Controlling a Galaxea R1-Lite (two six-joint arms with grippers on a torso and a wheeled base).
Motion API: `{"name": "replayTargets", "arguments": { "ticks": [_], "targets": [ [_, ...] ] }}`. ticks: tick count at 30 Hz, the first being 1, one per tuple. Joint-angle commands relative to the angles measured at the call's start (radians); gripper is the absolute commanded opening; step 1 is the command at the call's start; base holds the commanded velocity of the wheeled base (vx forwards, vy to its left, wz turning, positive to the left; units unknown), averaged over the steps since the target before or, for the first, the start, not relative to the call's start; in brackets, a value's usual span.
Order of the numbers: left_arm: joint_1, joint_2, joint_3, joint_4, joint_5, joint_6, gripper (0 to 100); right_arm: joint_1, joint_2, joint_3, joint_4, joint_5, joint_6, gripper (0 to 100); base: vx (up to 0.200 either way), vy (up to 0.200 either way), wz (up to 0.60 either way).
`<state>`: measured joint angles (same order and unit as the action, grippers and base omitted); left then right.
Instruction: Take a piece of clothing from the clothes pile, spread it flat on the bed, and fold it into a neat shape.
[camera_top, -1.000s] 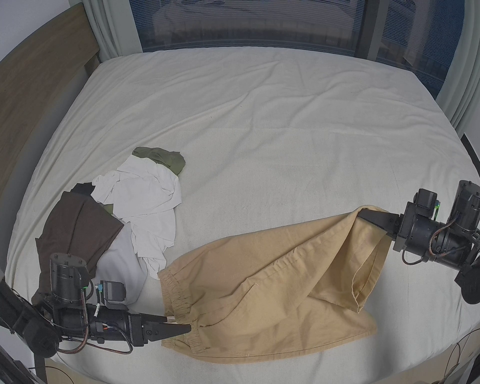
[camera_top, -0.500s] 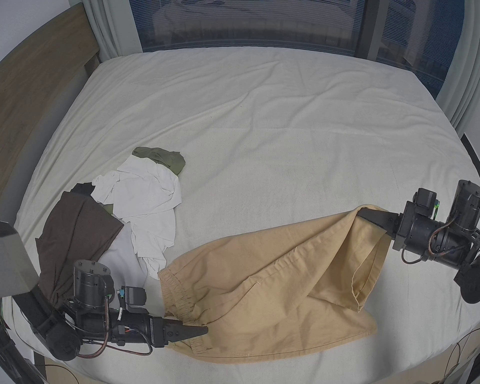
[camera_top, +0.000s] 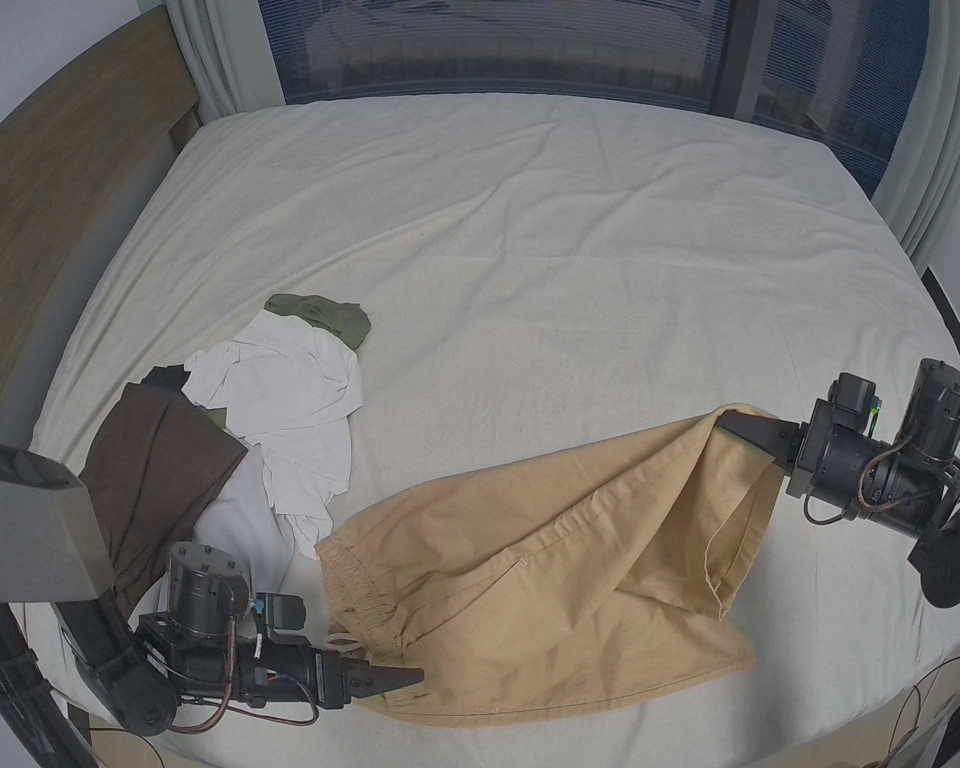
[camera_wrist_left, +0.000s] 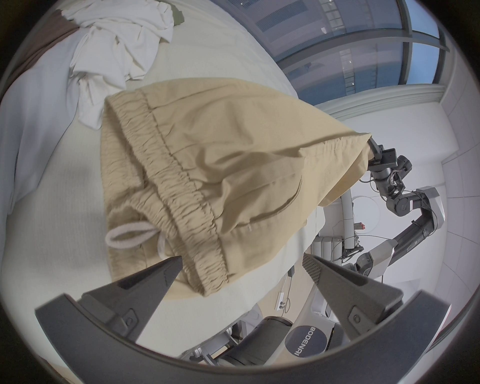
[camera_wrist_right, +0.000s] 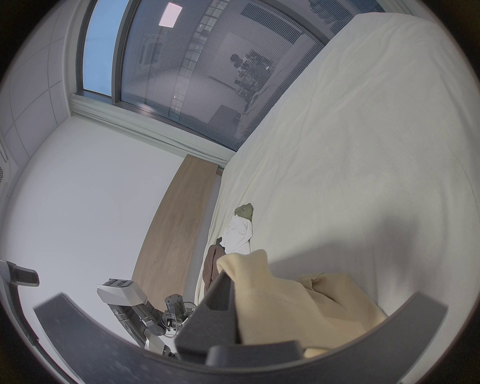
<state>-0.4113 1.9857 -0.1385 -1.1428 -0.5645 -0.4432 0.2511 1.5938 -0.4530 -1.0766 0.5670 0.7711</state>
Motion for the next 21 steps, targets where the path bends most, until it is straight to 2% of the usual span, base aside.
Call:
{"name": "replayTargets", "arguments": {
  "ticks": [1, 8, 21],
  "targets": [
    [-0.008, 0.013, -0.004, -0.011, 0.0, 0.0, 100, 0.002, 0.002, -0.001, 0.0, 0.001, 0.001, 0, 0.0, 0.0, 0.0],
    [-0.035, 0.062, -0.039, -0.055, 0.014, -0.058, 100, 0.001, -0.002, -0.001, -0.002, 0.001, 0.001, 0, 0.0, 0.0, 0.0],
    [-0.038, 0.084, -0.053, -0.072, 0.071, -0.063, 100, 0.004, -0.005, -0.003, -0.002, 0.001, 0.002, 0, 0.0, 0.0, 0.0]
  ]
}}
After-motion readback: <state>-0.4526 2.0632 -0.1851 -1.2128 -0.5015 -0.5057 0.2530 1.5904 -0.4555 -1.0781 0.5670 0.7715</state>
